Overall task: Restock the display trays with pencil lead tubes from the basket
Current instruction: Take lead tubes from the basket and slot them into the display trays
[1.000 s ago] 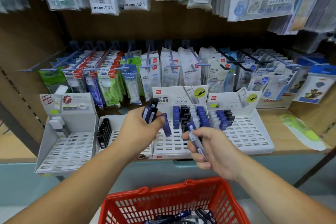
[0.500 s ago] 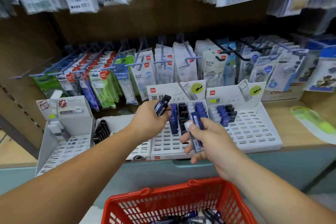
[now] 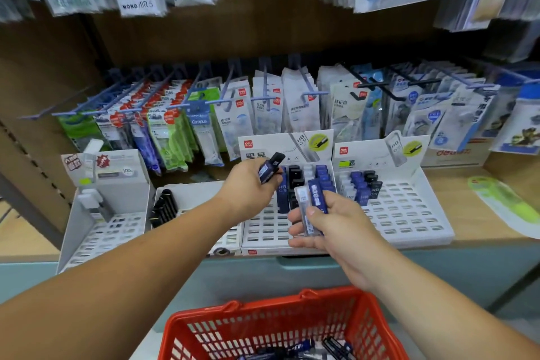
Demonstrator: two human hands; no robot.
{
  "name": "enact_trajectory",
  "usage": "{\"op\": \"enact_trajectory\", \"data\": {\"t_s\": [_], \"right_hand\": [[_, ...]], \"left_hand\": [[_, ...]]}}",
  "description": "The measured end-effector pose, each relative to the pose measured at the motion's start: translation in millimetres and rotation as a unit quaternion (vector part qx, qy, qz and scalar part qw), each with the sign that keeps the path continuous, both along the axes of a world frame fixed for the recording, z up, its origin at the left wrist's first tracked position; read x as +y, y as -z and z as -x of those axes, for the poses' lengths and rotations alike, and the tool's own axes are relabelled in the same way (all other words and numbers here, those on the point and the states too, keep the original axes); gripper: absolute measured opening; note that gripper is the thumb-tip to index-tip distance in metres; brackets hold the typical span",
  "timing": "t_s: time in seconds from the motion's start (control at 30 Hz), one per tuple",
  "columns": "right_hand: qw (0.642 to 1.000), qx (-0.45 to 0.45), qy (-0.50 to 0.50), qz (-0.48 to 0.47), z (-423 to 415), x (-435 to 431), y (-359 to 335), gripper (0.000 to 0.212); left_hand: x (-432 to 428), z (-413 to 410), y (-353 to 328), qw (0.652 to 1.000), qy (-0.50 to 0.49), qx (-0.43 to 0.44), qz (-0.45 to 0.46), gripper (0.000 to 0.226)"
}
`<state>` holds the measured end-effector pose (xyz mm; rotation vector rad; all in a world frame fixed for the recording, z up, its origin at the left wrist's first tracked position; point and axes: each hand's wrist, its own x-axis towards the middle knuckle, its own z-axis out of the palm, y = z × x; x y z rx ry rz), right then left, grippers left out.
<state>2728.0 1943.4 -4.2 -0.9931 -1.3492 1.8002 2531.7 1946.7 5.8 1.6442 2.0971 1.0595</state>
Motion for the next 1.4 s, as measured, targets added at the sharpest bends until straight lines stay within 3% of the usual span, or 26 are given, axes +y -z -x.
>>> {"op": "enact_trajectory", "data": {"t_s": [0.33,0.47,0.53,0.67,0.77,1.03,1.2,1.3,1.4], "right_hand": [[1.0,-0.016,-0.014,-0.005,-8,1,-4,0.018],[1.0,-0.009,-0.026,-0.005,-9,0,-6,0.018],[1.0,-0.003,-0.029,0.003,-8,0,-6,0.019],[0.999,-0.001,-0.043,0.011,-5,0,-4,0.021],[0.998,-0.004,-0.058,0.005,-5,-3,-3,0.02],[0.997,-0.003,-0.077,0.023,-15,-5,-10,0.02],[0.995,0.003,-0.083,0.055,-27,-2,-16,0.022],[0.994,0.011,-0.089,0.058,-38,-3,-20,0.021],[0.997,-0.065,-0.045,0.019,-47,1,-17,0.015]], "left_hand": [[-10,10,12,0.999,0.017,0.031,0.033,0.004],[-11,-3,4,0.999,-0.017,0.029,0.0,0.02],[-17,-13,-2,0.999,-0.033,-0.021,-0.029,0.027],[-39,-35,-9,0.971,-0.001,-0.24,-0.019,0.023],[-52,-34,-13,0.954,-0.006,-0.3,-0.02,0.021],[-68,-35,-12,0.942,0.063,-0.328,0.02,0.012],[-69,-47,-17,0.922,0.113,-0.368,0.04,0.021],[-65,-54,-19,0.929,0.133,-0.343,0.036,0.017],[-59,-64,-19,0.942,0.14,-0.302,0.048,0.021]]}}
